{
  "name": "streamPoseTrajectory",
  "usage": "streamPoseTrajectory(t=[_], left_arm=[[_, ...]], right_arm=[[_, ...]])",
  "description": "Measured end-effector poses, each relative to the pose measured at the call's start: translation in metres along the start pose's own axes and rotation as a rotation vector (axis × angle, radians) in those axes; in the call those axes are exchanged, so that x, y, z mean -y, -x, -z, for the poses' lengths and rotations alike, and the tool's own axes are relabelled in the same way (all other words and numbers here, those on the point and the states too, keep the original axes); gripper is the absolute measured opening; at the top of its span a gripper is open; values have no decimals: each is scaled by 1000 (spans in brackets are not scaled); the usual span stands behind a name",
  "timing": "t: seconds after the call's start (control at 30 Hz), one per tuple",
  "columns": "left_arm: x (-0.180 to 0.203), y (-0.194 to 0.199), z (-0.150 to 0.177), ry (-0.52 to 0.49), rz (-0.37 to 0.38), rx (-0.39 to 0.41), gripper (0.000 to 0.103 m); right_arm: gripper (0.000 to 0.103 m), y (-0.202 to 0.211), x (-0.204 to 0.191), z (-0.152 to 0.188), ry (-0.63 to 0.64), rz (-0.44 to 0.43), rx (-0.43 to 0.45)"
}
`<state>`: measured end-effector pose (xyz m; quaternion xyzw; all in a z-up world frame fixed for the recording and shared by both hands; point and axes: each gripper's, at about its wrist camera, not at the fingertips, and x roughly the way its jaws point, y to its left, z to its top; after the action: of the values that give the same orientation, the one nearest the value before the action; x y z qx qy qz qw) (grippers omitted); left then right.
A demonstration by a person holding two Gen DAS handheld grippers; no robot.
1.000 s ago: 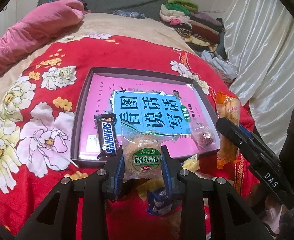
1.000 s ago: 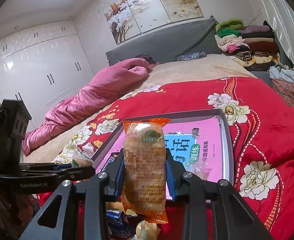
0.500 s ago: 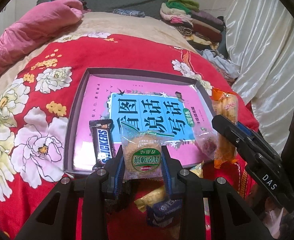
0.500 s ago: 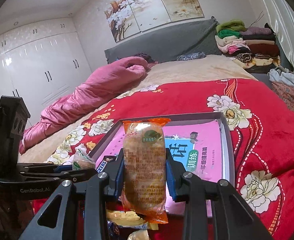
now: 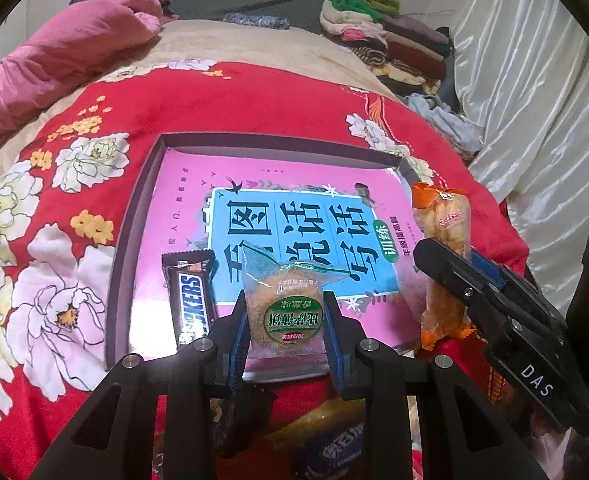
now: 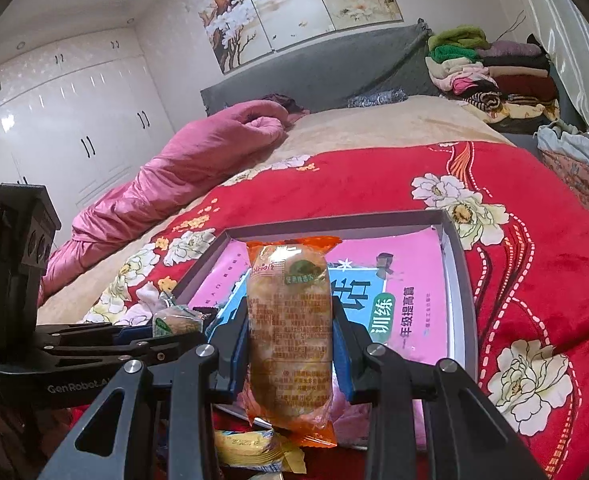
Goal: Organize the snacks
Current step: 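Carry the biscuit pack over the tray with the left tool while the right tool carries the bread bag there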
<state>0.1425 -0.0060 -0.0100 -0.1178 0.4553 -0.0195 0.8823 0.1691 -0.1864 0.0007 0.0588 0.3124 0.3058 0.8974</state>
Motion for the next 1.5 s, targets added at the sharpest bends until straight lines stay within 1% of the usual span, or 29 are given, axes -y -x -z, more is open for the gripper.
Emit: streamPoseTrajectory(t=[0.53, 0.67, 1.0, 1.23, 1.5], left_arm=[[5, -25, 0, -22, -4, -46, 34], [5, -28, 0, -26, -4, -61, 34], [2, -36, 1, -21, -7, -89, 34], [4, -38, 1, -25, -5, -95, 34], [6, -40, 2, -31, -3, -105, 34]], right_arm=[[36, -21, 6, 7, -3, 23, -93], [36, -26, 3, 10, 16, 22, -133], [36, -33, 1, 15, 34, 29, -182], [36, -33, 2, 14, 35, 31, -185], [37, -32, 2, 14, 64, 80, -168]])
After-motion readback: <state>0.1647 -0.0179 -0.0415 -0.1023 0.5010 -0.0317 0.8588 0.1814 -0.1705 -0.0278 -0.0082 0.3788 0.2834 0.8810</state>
